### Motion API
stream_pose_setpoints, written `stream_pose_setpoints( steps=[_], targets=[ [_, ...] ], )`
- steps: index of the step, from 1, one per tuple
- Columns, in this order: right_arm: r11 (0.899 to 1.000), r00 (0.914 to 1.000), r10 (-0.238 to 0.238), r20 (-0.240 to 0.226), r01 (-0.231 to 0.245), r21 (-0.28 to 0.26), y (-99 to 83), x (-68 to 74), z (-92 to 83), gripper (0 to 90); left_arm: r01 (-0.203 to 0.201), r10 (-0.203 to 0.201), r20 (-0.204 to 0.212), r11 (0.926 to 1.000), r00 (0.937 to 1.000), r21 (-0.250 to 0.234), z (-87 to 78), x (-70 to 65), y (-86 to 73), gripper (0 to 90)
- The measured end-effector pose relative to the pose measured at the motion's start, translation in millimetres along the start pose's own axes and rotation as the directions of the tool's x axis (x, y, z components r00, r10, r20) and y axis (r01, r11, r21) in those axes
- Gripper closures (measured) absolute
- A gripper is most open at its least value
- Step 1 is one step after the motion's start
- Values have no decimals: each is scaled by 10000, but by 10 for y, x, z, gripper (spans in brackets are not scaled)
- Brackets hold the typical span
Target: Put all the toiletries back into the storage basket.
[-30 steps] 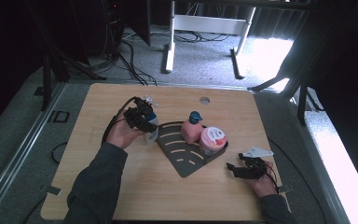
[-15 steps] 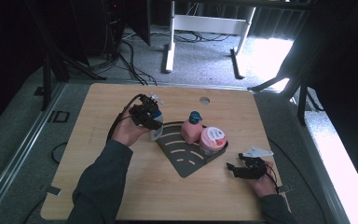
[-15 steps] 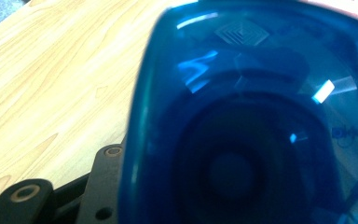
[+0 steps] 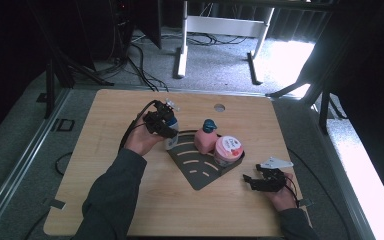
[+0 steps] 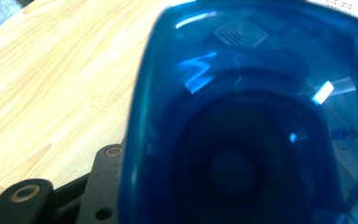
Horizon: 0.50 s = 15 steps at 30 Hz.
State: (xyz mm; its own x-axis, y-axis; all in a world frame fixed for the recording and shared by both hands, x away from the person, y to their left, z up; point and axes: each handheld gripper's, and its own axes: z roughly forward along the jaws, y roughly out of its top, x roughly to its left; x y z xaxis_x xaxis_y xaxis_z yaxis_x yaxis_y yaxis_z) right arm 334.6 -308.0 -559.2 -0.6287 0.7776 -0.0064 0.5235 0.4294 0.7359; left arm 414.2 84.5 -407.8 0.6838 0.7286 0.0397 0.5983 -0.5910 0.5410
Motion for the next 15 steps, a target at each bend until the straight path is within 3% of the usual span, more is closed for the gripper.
stream_pose_setpoints(
  steps=[15],
  targets=[
    [10000, 10000, 6, -9, -6, 7, 0, 0, -1, 273, 53, -54, 98, 10000, 9999, 63, 122, -5, 36, 553]
  ],
)
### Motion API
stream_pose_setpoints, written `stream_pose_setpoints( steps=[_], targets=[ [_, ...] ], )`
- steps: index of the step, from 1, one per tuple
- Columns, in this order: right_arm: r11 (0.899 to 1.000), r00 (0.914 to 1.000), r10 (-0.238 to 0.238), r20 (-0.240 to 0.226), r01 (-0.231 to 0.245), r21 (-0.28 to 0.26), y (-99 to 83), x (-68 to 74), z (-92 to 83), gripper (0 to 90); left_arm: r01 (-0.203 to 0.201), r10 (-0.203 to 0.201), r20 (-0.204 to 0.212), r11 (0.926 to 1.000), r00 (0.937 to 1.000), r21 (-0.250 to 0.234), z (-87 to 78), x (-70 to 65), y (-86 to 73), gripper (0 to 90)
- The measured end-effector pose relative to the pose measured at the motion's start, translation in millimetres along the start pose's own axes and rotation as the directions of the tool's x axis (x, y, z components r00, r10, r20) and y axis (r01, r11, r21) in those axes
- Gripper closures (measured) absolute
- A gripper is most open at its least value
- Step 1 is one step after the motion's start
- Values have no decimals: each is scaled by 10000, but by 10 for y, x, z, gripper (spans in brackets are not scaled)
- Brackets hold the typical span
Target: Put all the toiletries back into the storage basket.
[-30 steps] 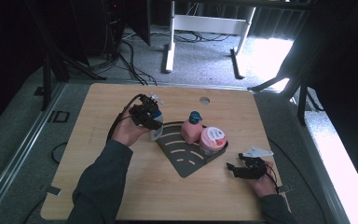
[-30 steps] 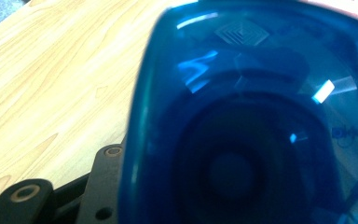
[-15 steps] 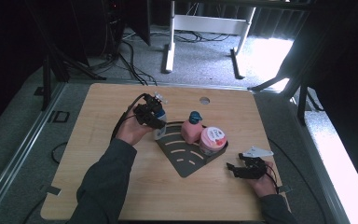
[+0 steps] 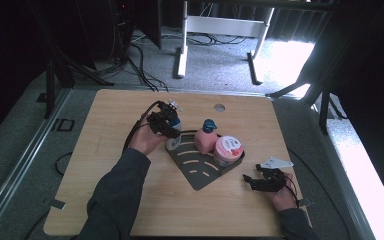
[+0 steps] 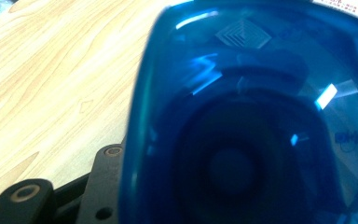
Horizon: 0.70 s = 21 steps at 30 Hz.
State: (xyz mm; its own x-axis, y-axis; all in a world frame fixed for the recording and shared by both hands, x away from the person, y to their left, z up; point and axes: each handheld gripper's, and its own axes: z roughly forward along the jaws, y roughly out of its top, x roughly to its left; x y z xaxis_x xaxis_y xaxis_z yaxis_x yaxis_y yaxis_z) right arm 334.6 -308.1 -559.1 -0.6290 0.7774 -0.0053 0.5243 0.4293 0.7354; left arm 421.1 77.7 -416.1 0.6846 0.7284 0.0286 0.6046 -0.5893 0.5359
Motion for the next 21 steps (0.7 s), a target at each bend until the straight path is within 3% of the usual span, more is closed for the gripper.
stream_pose_setpoints(
  steps=[21],
  targets=[
    [10000, 10000, -7, -8, 7, 2, 0, -1, 0, 273, 33, -33, 4, 9999, 10000, -122, 140, -35, 69, 553]
  ],
)
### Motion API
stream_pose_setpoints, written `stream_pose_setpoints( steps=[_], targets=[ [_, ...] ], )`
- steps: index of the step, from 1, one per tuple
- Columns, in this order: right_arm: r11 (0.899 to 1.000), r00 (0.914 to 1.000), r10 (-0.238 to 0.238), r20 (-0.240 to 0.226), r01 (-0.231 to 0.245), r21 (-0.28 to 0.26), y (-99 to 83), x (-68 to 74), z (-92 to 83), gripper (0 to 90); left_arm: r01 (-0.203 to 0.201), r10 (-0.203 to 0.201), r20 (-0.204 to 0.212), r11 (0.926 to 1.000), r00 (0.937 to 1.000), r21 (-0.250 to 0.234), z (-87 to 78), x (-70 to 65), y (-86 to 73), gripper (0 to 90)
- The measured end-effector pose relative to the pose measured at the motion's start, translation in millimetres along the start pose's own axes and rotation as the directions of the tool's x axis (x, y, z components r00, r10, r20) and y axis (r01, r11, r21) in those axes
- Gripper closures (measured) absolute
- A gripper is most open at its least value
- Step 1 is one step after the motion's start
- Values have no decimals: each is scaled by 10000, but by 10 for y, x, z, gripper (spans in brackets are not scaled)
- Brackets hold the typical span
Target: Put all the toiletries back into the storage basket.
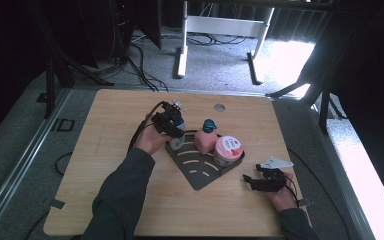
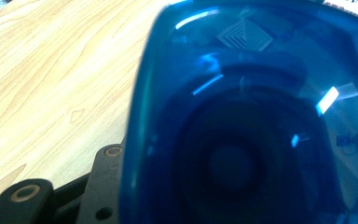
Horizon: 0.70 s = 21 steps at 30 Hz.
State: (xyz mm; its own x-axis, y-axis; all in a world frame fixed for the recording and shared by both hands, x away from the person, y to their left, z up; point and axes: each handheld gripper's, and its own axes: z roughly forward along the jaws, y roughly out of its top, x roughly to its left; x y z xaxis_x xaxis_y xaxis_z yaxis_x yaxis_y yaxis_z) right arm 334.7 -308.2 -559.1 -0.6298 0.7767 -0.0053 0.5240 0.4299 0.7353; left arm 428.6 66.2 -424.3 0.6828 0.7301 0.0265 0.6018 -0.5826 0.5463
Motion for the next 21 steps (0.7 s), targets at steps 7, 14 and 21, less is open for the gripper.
stream_pose_setpoints(
  steps=[7, 14, 21],
  targets=[
    [10000, 10000, -3, -9, 3, 1, 0, -1, 0, 273, -89, 86, -164, 9998, 9998, -184, 25, -16, 29, 552],
    [10000, 10000, -9, -14, 9, -1, 0, -2, 0, 273, -172, 167, -242, 9996, 9996, -209, 88, -36, 42, 552],
    [10000, 10000, -12, -14, 12, 0, 0, -2, -1, 273, -249, 245, -199, 9995, 9995, -210, 157, -57, 65, 552]
  ],
)
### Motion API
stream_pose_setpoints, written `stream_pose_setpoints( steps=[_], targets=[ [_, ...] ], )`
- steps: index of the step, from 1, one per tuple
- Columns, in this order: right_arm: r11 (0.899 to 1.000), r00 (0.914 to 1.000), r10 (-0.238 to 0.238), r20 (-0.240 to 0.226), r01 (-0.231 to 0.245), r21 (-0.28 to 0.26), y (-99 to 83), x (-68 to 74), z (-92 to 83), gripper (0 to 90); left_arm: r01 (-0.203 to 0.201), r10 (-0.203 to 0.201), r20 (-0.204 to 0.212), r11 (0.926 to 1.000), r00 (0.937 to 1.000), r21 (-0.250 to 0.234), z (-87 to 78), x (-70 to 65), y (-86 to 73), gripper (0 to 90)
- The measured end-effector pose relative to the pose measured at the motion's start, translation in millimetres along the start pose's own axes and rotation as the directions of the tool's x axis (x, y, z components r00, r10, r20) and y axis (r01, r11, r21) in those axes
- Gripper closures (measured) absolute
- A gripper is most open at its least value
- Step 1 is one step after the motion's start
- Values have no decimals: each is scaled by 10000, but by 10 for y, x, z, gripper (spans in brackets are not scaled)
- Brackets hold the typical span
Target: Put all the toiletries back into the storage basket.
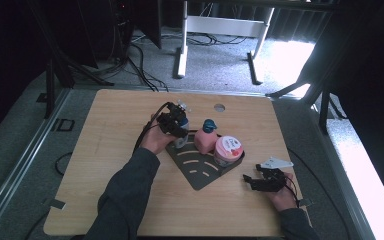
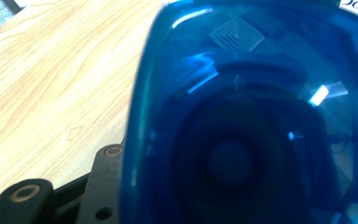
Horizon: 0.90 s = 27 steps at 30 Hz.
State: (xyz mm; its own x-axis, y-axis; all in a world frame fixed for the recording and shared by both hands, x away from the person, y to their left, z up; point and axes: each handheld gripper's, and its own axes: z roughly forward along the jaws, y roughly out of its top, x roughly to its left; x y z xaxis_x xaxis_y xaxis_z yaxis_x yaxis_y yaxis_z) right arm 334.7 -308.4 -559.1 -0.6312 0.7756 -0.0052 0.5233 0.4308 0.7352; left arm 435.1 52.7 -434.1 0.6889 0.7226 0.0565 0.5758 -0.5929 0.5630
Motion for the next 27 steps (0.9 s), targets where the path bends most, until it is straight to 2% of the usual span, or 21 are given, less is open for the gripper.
stream_pose_setpoints(
  steps=[4, 14, 27],
  targets=[
    [10000, 10000, 1, -2, -1, -1, 0, 0, 0, 273, 0, 0, -47, 9999, 10000, -105, 35, 2, 14, 552],
    [10000, 10000, 0, -3, 0, -2, 0, -1, 0, 273, -49, 49, -58, 10000, 10000, -21, 127, 19, 34, 552],
    [10000, 10000, -6, -15, 6, -5, 0, -3, 0, 273, 125, -125, -40, 9999, 9999, -34, 175, 76, 54, 552]
  ],
)
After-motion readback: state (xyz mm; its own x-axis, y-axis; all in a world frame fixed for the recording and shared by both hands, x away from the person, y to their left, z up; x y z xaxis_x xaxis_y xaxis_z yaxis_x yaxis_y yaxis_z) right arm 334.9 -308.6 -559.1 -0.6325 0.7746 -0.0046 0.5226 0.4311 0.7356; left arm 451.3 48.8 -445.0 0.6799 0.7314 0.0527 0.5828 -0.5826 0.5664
